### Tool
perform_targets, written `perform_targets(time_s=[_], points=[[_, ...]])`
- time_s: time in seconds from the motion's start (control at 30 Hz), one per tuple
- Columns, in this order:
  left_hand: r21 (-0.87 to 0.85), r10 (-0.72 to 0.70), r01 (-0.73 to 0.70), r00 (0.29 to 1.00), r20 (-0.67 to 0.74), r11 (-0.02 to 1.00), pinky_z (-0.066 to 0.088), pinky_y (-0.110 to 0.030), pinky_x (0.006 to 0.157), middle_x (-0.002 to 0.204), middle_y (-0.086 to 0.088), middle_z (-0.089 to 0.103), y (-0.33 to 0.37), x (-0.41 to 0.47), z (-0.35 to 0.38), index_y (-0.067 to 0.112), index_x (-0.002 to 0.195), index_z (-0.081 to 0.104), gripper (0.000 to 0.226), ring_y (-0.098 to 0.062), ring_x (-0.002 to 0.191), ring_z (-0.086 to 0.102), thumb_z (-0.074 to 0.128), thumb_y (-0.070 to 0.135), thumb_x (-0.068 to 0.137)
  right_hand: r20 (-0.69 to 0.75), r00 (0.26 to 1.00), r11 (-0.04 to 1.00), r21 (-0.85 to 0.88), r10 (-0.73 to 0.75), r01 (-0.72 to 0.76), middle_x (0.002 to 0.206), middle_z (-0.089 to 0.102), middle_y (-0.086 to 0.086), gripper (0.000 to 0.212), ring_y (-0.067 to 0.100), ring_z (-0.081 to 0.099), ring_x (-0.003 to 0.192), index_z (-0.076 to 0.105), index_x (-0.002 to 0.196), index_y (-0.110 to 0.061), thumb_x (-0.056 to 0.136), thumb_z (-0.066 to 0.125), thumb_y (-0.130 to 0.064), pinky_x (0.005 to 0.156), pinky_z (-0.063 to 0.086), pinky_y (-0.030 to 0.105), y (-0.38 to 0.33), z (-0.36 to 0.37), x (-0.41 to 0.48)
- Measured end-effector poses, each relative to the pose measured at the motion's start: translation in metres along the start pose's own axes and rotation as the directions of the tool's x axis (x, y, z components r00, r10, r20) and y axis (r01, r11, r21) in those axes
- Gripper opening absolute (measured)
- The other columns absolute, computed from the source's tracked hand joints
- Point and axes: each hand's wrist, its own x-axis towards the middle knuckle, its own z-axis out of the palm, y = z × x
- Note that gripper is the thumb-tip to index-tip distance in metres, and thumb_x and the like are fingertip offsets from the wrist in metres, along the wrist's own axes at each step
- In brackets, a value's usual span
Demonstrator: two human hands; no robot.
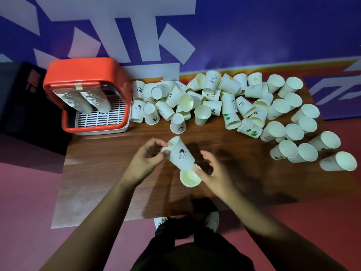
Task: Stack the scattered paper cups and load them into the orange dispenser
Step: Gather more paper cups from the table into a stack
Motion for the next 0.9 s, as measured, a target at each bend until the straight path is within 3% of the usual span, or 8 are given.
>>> perform_targets(time_s=[0.1,0.17,0.27,0.33,0.47,0.57,0.7,0.9], points=[[0.015,0.01,-0.011,0.994,0.107,1.0,0.053,-0.025,0.084,0.105,-0.001,0.066,0.0,-0.005,0.009,0.009,0.112,0.059,0.04,-0.013,0.098,0.062,0.077,0.025,0.081,-0.031,0.998,0.966,0.254,0.058,-0.048,0.132,0.059,-0.007,0.04,0.002,0.055,0.121,0.056,0.133,-0.019,0.094,0.063,-0.026,0.107,0.044,0.035,-0.016,-0.016,0.001],[0.094,0.005,-0.021,0.985,0.171,0.995,0.053,-0.026,0.087,0.115,0.0,0.065,-0.004,-0.007,0.017,0.018,0.116,0.06,0.041,-0.015,0.104,0.062,0.081,0.024,0.08,0.018,0.999,0.956,0.29,0.036,-0.04,0.132,0.06,-0.008,0.042,0.001,0.056,0.12,0.055,0.133,-0.022,0.093,0.064,-0.028,0.105,0.046,0.03,-0.02,-0.018,-0.002],[0.282,0.052,-0.122,0.969,0.243,0.952,0.05,-0.025,0.093,0.125,0.001,0.061,-0.013,-0.01,0.028,0.028,0.122,0.057,0.049,-0.012,0.112,0.059,0.083,0.018,0.082,0.087,0.996,0.98,0.194,0.032,-0.048,0.131,0.06,-0.013,0.052,0.002,0.055,0.121,0.055,0.133,-0.031,0.084,0.069,-0.041,0.104,0.045,0.03,-0.012,-0.012,-0.008],[0.38,0.1,-0.203,0.957,0.273,0.903,0.049,-0.029,0.099,0.126,0.006,0.058,-0.02,-0.01,0.033,0.031,0.127,0.053,0.056,-0.011,0.115,0.057,0.083,0.028,0.08,0.1,0.993,0.988,0.136,0.054,-0.068,0.13,0.061,-0.013,0.058,0.003,0.055,0.12,0.057,0.132,-0.032,0.077,0.069,-0.045,0.105,0.045,0.032,-0.003,-0.008,-0.011],[0.561,0.078,-0.254,0.945,0.317,0.788,0.047,-0.037,0.106,0.132,0.003,0.054,-0.04,-0.008,0.035,0.015,0.143,0.048,0.075,-0.012,0.123,0.053,0.073,0.048,0.08,0.113,0.992,0.995,0.078,0.049,-0.058,0.135,0.056,-0.012,0.064,0.004,0.053,0.122,0.054,0.136,-0.03,0.076,0.075,-0.038,0.104,0.046,0.033,0.012,-0.003,-0.014],[0.627,0.004,-0.208,0.95,0.311,0.751,0.043,-0.043,0.11,0.14,0.001,0.051,-0.054,-0.011,0.036,0.02,0.15,0.042,0.079,-0.015,0.131,0.048,0.077,0.041,0.082,0.123,0.992,0.996,-0.083,-0.022,0.032,0.139,0.052,-0.008,0.06,0.006,0.046,0.128,0.053,0.138,-0.021,0.083,0.077,-0.023,0.106,0.042,0.03,0.02,-0.002,-0.016],[0.624,-0.079,-0.121,0.955,0.284,0.772,0.041,-0.043,0.112,0.143,0.007,0.049,-0.068,-0.016,0.033,0.029,0.149,0.04,0.082,-0.013,0.135,0.045,0.066,0.062,0.079,0.137,0.989,0.992,-0.105,-0.056,0.071,0.135,0.054,-0.007,0.058,0.005,0.047,0.125,0.056,0.135,-0.021,0.082,0.077,-0.023,0.108,0.039,0.028,0.029,0.001,-0.018],[0.592,-0.047,-0.03,0.992,0.113,0.805,0.047,-0.031,0.102,0.124,0.002,0.054,-0.051,0.003,0.018,0.02,0.133,0.056,0.067,-0.011,0.117,0.052,0.061,0.062,0.081,0.05,0.999,0.991,-0.134,-0.003,0.009,0.123,0.056,-0.009,0.038,0.008,0.055,0.115,0.063,0.122,-0.02,0.087,0.07,-0.033,0.099,0.046,0.029,0.026,-0.027,0.022]])
